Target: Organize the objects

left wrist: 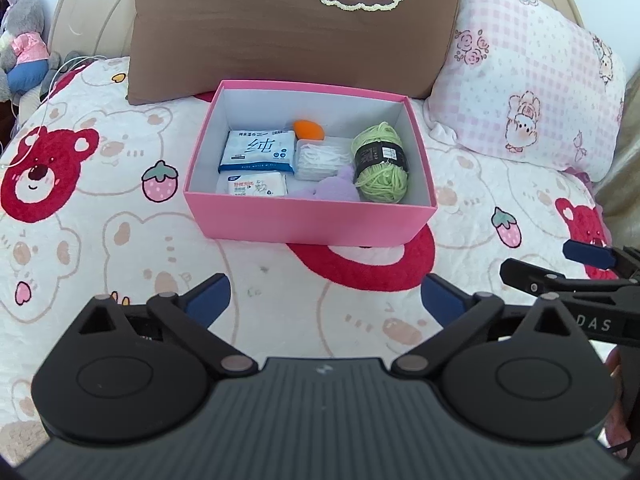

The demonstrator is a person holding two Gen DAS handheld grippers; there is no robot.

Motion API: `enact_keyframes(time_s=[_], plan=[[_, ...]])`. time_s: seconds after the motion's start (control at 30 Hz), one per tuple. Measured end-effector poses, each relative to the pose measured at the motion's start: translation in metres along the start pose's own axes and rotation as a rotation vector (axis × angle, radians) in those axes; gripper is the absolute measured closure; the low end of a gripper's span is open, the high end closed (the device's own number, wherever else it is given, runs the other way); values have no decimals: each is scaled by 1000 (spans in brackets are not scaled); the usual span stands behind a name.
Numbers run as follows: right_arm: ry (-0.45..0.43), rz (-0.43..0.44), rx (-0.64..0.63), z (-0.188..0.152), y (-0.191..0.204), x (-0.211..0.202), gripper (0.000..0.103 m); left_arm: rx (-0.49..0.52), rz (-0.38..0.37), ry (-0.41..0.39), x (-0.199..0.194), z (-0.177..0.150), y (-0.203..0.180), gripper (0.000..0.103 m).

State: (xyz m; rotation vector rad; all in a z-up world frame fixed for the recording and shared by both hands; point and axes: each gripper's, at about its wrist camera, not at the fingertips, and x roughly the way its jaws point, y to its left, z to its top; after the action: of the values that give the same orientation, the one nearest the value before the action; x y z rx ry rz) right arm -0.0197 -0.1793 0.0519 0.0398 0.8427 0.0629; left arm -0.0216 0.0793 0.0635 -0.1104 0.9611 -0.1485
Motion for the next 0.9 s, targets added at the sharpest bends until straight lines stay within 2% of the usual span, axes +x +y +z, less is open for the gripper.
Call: enact_keyframes(time_s=[0.23,0.57,0.7,0.9], plan=[[8,-10,33,-1,-7,-3,6,-5,-2,25,-2,-2,-3,0],[27,-36,66,-4,-17,-7,6,13,59,59,1,-4,-9,0],[69,4,127,-2,-23,-10,6,24,90,60,4,-5,-12,0],[86,-27,130,-3,-26,-13,6,52,90,58,6,1,-19,0]])
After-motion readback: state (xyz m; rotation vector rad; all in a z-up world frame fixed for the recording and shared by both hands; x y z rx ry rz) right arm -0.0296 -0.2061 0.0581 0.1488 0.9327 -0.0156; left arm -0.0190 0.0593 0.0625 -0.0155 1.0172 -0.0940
